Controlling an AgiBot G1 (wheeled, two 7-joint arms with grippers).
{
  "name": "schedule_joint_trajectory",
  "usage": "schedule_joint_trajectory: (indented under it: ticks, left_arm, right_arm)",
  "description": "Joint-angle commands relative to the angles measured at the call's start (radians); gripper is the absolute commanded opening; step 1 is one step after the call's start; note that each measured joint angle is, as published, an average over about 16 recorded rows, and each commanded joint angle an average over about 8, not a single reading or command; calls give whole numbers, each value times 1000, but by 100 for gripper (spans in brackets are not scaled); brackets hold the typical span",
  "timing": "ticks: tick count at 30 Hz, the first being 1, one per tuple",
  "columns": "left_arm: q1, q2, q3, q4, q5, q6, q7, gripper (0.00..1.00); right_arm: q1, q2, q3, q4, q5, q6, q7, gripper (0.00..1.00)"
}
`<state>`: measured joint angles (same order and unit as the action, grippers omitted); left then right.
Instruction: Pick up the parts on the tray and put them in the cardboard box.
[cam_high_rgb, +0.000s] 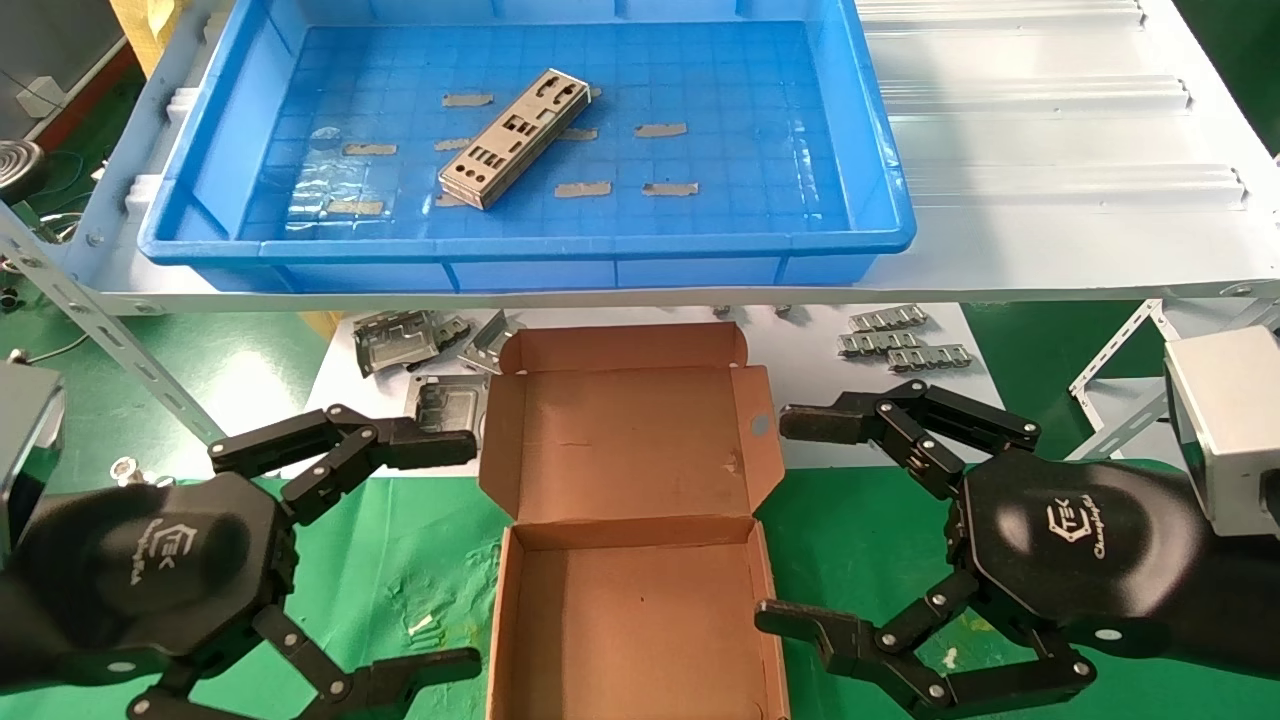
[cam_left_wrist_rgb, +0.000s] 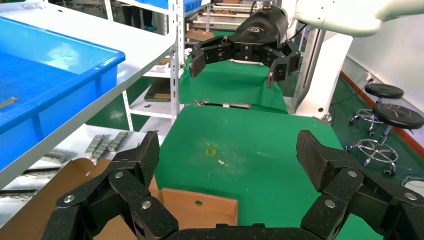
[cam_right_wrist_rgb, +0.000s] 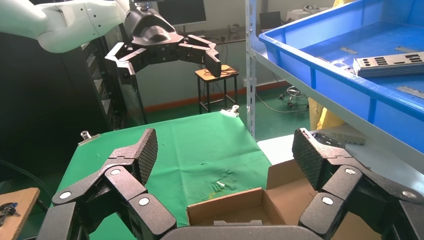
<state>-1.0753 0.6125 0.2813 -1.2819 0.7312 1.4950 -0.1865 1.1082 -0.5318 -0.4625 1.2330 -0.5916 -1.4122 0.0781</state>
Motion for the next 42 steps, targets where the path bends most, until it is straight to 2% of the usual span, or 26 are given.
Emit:
schedule_joint_trajectory:
  ticks: [1,7,8,15,16,42]
  left_arm:
    - [0,0,0,0,0,0,0,100]
    - [0,0,0,0,0,0,0,100]
    - [0,0,0,0,0,0,0,100]
    - [0,0,0,0,0,0,0,100]
    - [0,0,0,0,0,0,0,100]
    - [0,0,0,0,0,0,0,100]
  right_arm:
    - [0,0,0,0,0,0,0,100]
    - [0,0,0,0,0,0,0,100]
    - [0,0,0,0,0,0,0,91]
    - [0,0,0,0,0,0,0,3]
    - [0,0,0,0,0,0,0,0]
    - [0,0,0,0,0,0,0,0]
